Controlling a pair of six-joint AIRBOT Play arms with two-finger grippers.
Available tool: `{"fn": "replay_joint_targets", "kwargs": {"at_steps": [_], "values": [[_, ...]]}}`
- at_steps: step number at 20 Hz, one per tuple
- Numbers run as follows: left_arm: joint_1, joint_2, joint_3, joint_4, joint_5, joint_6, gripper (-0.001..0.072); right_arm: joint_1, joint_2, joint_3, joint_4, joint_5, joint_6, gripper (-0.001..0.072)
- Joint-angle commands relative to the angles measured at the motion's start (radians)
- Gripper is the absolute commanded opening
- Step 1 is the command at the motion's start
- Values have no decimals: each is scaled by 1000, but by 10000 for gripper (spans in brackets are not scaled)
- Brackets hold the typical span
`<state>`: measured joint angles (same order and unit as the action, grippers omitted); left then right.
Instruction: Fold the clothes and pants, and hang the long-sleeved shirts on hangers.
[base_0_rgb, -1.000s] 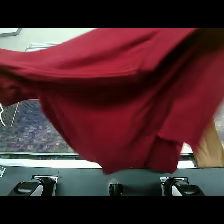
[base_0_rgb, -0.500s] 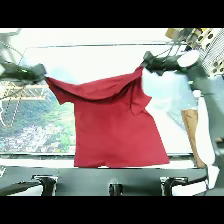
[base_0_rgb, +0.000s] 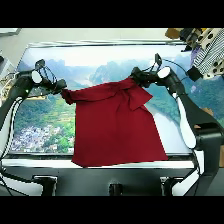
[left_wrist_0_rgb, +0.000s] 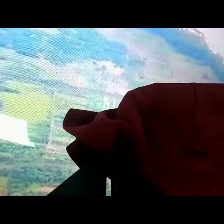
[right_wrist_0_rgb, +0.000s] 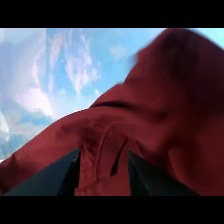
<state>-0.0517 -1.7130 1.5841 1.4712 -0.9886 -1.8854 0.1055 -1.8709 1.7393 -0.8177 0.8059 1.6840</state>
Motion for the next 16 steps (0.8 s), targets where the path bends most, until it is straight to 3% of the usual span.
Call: {"fn": "replay_joint_targets", "kwargs": {"at_steps": [1,5,8,10,12,16], "values": [[4,-15,4,-4,-18,0,13,-106,76,0,23,215,-91,362],[4,-14,4,-5,-106,0,13,-335,206,-7,-32,591,-279,360],[4,-14,4,-5,-173,0,13,-470,327,-138,-137,760,-344,362],[3,-14,4,-7,-208,0,14,-553,432,-319,-157,744,-344,367],[2,-14,4,-16,-229,0,13,-610,540,-537,-238,735,-341,463],[2,-14,4,-42,-249,0,13,-630,683,-905,-317,701,-359,476]]}}
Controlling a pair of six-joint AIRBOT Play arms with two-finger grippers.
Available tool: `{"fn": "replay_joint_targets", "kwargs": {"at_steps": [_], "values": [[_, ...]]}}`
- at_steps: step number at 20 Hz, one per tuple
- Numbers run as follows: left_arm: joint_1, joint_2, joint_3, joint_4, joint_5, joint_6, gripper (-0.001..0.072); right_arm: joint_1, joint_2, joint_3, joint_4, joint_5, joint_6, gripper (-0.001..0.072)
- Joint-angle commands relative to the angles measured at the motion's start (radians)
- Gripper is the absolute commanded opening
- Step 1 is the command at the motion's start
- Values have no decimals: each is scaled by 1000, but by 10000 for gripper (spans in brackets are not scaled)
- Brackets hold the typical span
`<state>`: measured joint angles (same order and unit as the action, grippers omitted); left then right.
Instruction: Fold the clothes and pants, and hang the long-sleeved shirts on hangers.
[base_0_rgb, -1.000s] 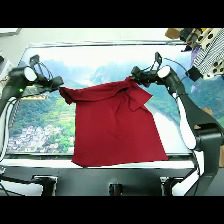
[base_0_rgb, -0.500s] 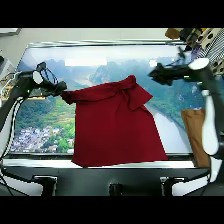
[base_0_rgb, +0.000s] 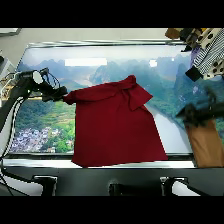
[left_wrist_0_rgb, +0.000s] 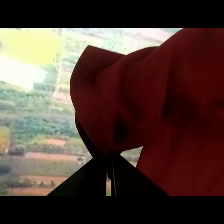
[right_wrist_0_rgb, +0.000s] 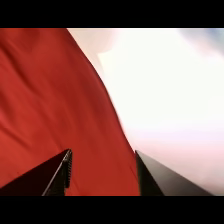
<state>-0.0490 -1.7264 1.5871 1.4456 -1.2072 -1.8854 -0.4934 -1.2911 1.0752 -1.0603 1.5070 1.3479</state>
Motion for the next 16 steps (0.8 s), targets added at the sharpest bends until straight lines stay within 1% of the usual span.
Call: {"fn": "replay_joint_targets", "kwargs": {"at_steps": [1,4,7,11,16], "values": [[0,0,1,-18,-36,0,14,-31,123,-303,-77,-10,-29,476],[0,0,1,-17,-56,5,13,-31,164,-436,-124,-43,-40,476],[0,0,1,-18,-61,27,14,-31,171,-507,-127,-69,-45,476],[0,0,1,-17,-60,26,14,-31,171,-551,-128,-95,-63,476],[0,0,1,-18,-60,26,14,-31,171,-560,-129,-161,-62,475]]}}
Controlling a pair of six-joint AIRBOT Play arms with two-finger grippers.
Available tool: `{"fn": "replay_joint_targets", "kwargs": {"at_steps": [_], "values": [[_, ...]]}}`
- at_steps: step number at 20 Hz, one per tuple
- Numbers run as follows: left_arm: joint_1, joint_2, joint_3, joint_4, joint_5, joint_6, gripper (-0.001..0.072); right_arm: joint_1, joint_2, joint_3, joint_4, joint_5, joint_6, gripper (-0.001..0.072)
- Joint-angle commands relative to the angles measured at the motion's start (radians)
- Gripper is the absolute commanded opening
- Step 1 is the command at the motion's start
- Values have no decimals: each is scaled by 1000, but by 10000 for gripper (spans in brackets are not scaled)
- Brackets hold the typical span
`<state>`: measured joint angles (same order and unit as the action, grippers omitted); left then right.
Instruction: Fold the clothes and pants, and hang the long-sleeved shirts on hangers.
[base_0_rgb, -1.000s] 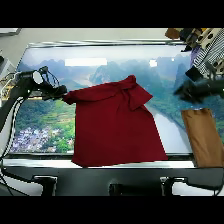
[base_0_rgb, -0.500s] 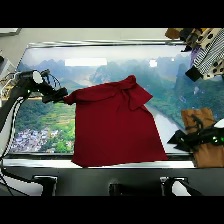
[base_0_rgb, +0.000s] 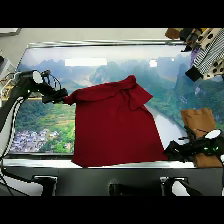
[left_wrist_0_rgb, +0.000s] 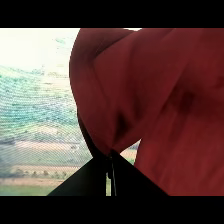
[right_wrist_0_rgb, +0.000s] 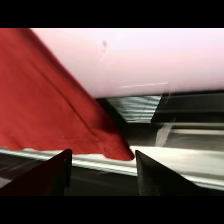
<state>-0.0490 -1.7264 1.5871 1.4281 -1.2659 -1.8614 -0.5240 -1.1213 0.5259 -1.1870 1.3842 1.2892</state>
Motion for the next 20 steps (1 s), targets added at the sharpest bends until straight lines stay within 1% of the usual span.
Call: {"fn": "replay_joint_targets", "kwargs": {"at_steps": [1,3,6,8,9,10,11,12,14,16,18,20], "values": [[0,0,1,0,1,2,14,0,1,-13,1,-46,-3,475],[0,-1,1,0,2,2,14,0,0,-27,13,-56,-4,475],[0,-1,1,0,2,2,14,0,0,-65,80,-70,-21,472],[0,-1,1,0,2,2,14,0,0,-84,109,-71,-29,343],[0,-1,1,0,2,2,14,0,0,-86,121,-71,-29,297],[0,-1,1,0,2,2,14,0,0,-86,140,-66,-34,171],[0,-1,1,0,2,2,14,0,3,-85,180,-58,-62,26],[0,0,1,0,1,2,14,0,9,-80,228,-62,-79,27],[0,2,1,0,-3,2,14,0,26,-18,298,-87,-67,26],[0,8,1,-3,-18,3,14,0,26,120,312,-132,14,26],[0,16,1,-7,-33,3,14,0,14,312,313,-242,106,26],[-1,16,0,-39,-51,2,14,10,-54,510,312,-341,163,26]]}}
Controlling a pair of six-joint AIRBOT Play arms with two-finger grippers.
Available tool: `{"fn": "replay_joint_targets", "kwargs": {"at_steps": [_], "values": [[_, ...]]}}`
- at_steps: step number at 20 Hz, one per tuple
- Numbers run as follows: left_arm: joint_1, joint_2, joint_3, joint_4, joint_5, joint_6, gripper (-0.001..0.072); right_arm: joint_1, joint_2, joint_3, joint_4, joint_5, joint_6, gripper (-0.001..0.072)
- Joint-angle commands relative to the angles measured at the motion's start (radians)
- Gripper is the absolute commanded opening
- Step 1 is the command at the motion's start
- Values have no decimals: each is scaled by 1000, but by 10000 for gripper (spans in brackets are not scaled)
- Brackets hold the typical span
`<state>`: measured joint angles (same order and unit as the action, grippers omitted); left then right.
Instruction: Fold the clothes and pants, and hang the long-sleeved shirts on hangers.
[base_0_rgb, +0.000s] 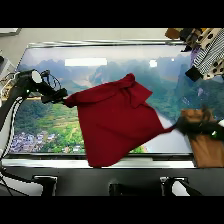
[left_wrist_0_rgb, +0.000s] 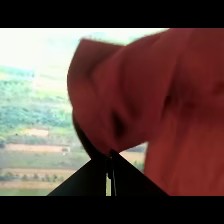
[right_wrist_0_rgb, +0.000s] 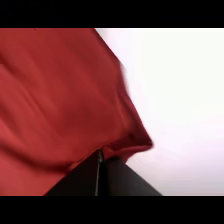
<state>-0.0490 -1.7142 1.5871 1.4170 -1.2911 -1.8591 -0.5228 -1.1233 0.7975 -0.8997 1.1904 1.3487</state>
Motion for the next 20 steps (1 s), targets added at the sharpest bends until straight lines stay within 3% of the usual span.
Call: {"fn": "replay_joint_targets", "kwargs": {"at_steps": [1,4,8,12,13,16,18,20], "values": [[-4,3,0,-54,-29,0,14,33,-107,333,10,-182,108,26],[-43,-3,0,-91,-28,0,14,175,-349,612,-59,-230,197,26],[-114,-12,-12,-91,-29,-19,14,311,-654,919,-210,-252,413,26],[-149,-24,-20,-94,-29,-27,14,318,-758,998,-214,-214,512,27],[-152,-25,-20,-93,-29,-27,14,309,-756,998,-212,-194,511,31],[-148,-25,-20,-94,-30,-27,14,244,-710,998,-208,-42,477,349],[-141,-25,-20,-95,-30,-27,14,183,-657,998,-214,170,244,348],[-133,-25,-20,-115,-30,-27,14,118,-591,970,-214,351,126,348]]}}
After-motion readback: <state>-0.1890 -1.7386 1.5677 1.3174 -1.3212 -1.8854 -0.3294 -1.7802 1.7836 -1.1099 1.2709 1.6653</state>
